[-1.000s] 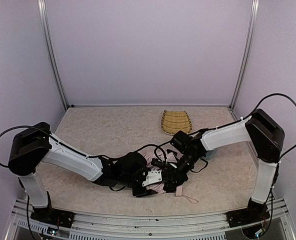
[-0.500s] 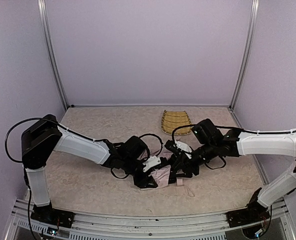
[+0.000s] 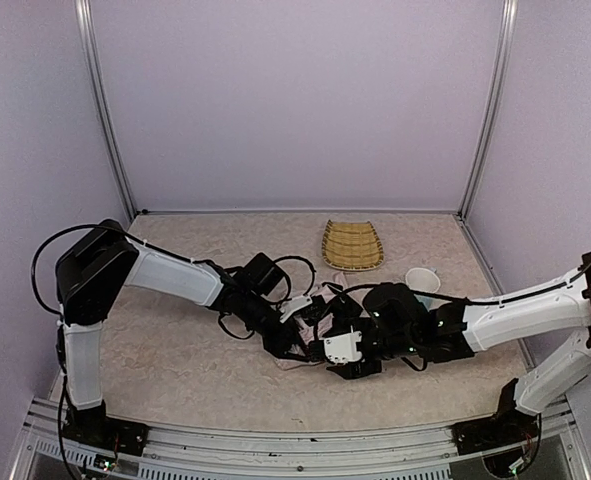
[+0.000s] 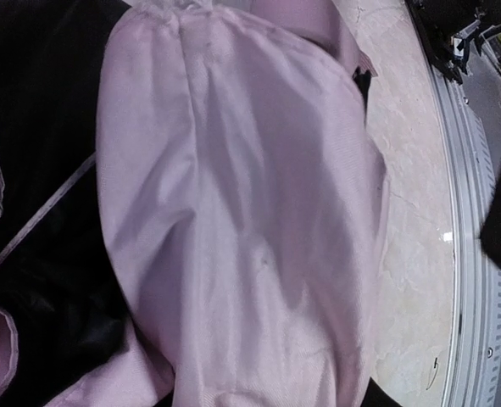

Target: Put away the umbrella

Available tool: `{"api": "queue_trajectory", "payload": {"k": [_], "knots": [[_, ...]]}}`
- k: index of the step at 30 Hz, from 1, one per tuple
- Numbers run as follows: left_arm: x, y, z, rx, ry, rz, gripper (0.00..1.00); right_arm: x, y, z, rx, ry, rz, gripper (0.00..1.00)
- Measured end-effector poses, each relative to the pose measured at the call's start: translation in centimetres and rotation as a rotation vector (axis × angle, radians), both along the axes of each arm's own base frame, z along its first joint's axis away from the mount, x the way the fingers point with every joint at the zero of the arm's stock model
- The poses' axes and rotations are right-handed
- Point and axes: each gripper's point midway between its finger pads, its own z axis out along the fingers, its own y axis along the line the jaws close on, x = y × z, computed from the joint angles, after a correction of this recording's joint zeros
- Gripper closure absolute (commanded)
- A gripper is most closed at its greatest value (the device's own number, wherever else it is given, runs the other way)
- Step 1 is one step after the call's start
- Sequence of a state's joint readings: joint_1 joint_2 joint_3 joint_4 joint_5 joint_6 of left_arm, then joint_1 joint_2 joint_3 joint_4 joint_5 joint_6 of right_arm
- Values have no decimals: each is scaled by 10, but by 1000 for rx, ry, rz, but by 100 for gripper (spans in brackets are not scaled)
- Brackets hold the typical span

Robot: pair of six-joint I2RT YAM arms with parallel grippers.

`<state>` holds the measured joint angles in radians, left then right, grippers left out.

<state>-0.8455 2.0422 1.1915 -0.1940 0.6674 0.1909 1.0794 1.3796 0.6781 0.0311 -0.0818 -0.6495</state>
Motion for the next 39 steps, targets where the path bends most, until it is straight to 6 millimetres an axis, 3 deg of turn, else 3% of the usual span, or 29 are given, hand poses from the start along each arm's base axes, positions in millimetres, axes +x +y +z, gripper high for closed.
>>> {"api": "queue_trajectory", "payload": {"k": [5, 13, 18, 21, 26, 31, 34, 39], "knots": [[-1, 0, 1, -8, 41, -16, 55, 25, 5, -43, -172, -144, 11, 22], [-2, 0, 1, -19, 81, -42, 56, 55, 12, -49, -242, -319, -13, 22], [-3, 0, 1, -26, 86, -55, 56, 63, 17, -65, -298, -328, 0, 40], [-4, 1, 2, -32, 93, -68, 55, 67, 20, -70, -315, -300, -7, 59], [-6, 1, 4, -34, 85, -107, 43, 65, 20, -74, -330, -250, -19, 83], [-10, 5, 10, -57, 71, -106, 22, 64, 23, -73, -338, -185, -43, 89], [-9, 21, 20, -91, 32, -48, 14, 58, 27, -73, -331, -136, -36, 90], [7, 51, 69, -247, -194, 103, 14, 51, 24, -75, -330, -51, -68, 92]]}}
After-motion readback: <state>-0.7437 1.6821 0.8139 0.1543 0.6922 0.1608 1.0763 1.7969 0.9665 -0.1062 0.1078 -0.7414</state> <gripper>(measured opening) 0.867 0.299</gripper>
